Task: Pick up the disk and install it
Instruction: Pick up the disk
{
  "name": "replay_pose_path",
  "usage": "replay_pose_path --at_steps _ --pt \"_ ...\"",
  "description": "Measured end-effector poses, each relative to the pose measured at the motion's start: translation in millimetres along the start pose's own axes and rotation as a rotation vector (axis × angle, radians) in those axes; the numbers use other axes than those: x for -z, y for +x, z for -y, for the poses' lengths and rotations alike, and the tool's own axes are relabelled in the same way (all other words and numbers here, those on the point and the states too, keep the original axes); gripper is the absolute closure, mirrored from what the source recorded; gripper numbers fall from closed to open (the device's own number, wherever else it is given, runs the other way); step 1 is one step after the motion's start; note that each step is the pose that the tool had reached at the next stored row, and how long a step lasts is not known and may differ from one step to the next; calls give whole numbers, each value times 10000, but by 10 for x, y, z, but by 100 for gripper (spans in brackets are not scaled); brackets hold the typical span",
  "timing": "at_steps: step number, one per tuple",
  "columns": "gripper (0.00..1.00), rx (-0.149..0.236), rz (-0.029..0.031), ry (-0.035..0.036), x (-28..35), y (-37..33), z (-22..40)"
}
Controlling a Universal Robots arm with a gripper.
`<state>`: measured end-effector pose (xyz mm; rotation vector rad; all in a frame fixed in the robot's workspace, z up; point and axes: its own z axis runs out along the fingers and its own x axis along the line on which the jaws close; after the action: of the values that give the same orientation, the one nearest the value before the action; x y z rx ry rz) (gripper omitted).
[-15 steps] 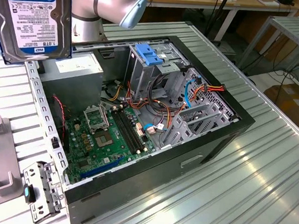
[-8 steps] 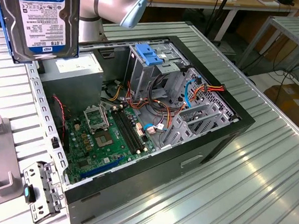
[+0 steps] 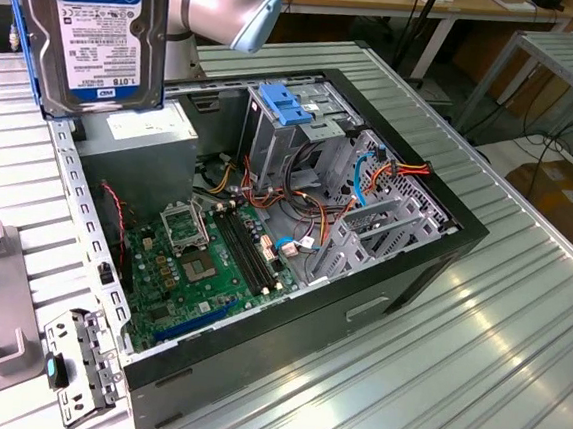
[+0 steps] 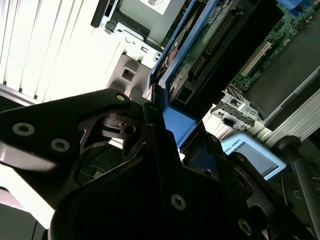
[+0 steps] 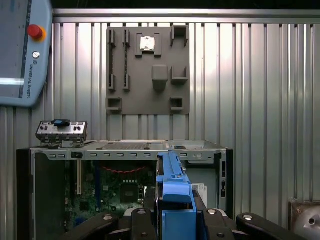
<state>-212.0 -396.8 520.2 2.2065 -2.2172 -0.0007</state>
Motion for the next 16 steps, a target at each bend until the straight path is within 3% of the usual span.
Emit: replay_pose_path --at_steps 12,16 --pt "63 -1 0 0 2 -1 234" --pt "63 -3 0 0 3 -2 352"
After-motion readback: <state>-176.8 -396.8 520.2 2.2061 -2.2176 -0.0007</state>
